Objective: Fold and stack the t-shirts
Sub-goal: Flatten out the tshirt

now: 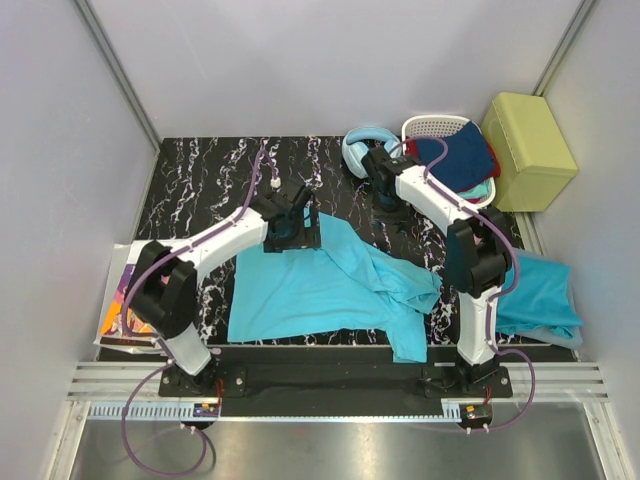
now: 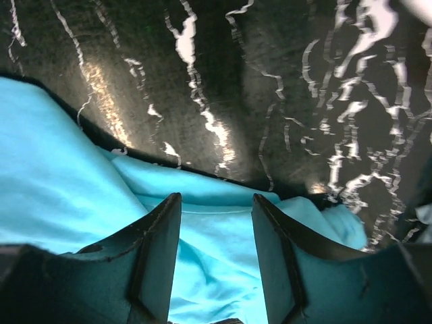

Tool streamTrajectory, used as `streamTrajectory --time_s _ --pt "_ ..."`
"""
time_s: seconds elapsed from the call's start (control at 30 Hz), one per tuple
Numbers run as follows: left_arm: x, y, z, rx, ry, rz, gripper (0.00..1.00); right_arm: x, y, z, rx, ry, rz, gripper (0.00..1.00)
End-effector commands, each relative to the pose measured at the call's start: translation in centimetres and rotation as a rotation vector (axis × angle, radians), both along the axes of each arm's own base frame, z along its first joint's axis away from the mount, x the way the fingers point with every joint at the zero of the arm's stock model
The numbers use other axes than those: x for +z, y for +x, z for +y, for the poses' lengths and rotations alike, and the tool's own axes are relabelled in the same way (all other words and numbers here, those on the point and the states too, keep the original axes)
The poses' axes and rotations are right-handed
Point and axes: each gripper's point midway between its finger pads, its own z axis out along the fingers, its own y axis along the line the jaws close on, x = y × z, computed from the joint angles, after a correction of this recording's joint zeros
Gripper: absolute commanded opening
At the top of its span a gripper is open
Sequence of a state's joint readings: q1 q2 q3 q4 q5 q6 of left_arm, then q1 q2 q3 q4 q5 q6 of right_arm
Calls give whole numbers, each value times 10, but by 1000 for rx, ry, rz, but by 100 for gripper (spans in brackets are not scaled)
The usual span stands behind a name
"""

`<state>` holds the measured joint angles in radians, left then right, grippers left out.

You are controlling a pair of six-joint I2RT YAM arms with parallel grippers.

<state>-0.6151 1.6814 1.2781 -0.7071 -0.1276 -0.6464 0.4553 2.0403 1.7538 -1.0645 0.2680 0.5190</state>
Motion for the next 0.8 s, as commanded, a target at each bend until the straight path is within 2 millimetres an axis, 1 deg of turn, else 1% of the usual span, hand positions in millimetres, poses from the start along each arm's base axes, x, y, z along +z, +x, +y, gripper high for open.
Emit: streamTrajectory --time_s 0.0,0.03,0.07,0.1,0.13,0.17,0.2,0.23,0.27,0.3,0.33,0.37,0.4,0.43,0.47,0.5,0.53,0.57,0.6,0.67,0.7,0.73,0.77 --pt "0 18 -4 25 20 -36 96 -7 -2 21 54 106 -8 52" --pt "0 22 -4 34 28 -40 96 -7 -4 21 49 121 -11 52" --pt "-1 29 -4 44 39 -46 96 2 -6 24 54 149 -38 52" --pt "0 37 -3 54 55 -64 96 -1 -11 25 53 170 -38 52" --pt "15 55 -5 70 40 -105 96 3 -13 26 55 180 -49 51" --pt "20 64 -4 83 43 -118 97 15 -15 25 59 193 -80 52" --pt "13 73 -1 108 59 -102 97 18 -18 23 56 188 -90 52" --pt "31 94 2 142 33 -136 97 24 -18 23 58 196 -106 52" --pt "33 103 5 159 30 -140 97 36 -19 22 55 210 -133 52" --pt "30 113 9 178 43 -134 97 42 -18 22 55 211 -152 52" --pt "44 132 16 211 30 -167 97 50 -18 22 53 225 -172 52" --pt "49 141 20 225 32 -178 97 55 -18 23 56 233 -179 52" --pt "39 147 26 234 62 -155 97 58 -18 26 58 247 -180 52" --pt "40 156 38 257 71 -157 97 60 -18 27 61 255 -182 52" --pt "50 167 41 269 67 -182 97 60 -18 28 59 257 -180 52" --pt "45 167 50 280 94 -155 96 61 -19 29 61 259 -182 51" --pt "39 172 62 305 107 -137 96 61 -20 28 61 259 -180 51" --pt "37 173 72 321 125 -131 95 60 -20 28 60 260 -178 52" --pt "32 174 86 351 136 -117 95 60 -21 28 62 260 -180 51" --pt "23 172 99 377 142 -91 94 62 -20 27 60 257 -184 52" --pt "14 168 106 389 152 -69 93 64 -19 28 61 258 -191 51" --pt "9 167 113 404 155 -56 93 65 -18 27 57 256 -196 52" --pt "2 166 114 405 148 -36 93 66 -18 27 61 258 -196 51"
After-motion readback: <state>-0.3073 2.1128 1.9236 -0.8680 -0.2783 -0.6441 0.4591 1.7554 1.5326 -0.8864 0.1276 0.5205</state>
